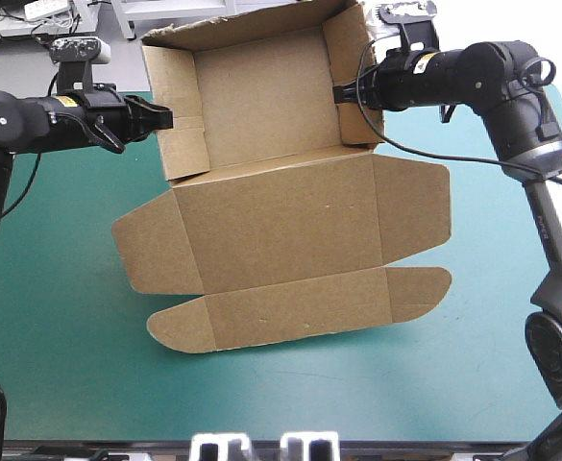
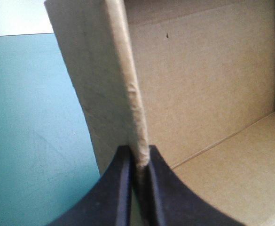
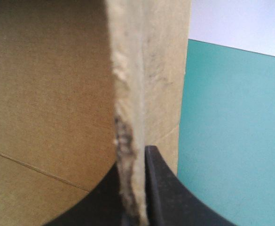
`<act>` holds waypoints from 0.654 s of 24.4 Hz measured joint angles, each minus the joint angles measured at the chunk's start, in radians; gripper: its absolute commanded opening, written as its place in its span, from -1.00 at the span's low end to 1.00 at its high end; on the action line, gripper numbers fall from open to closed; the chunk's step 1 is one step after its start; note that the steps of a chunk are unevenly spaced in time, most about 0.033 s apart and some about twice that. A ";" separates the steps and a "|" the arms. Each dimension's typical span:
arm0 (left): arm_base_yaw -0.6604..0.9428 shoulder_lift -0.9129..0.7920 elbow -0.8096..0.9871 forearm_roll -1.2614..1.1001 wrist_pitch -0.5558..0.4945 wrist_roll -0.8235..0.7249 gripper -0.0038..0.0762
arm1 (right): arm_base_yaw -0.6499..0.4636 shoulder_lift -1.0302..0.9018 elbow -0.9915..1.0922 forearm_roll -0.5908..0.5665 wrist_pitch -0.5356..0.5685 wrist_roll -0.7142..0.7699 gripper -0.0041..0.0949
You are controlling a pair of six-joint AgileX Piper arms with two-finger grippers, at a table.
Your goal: Fold the box
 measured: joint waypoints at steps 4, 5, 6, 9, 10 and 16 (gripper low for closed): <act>-0.019 -0.004 0.001 0.012 0.028 -0.032 -0.93 | 0.008 0.000 -0.001 -0.061 0.077 0.056 -0.92; -0.031 -0.005 0.001 0.022 0.038 -0.044 -0.93 | 0.010 -0.001 -0.001 -0.082 0.109 0.070 -0.92; -0.047 -0.005 0.001 0.032 0.044 -0.053 -0.93 | 0.011 -0.002 -0.001 -0.107 0.141 0.081 -0.92; -0.138 0.008 0.001 0.180 0.063 -0.141 -0.93 | 0.013 -0.008 0.006 -0.155 0.202 0.126 -0.92; -0.165 0.022 0.000 0.238 0.075 -0.181 -0.93 | 0.013 -0.009 0.015 -0.157 0.202 0.136 -0.92; -0.269 0.165 -0.001 0.432 0.131 -0.329 -0.93 | 0.018 -0.005 0.229 -0.172 0.191 0.173 -0.92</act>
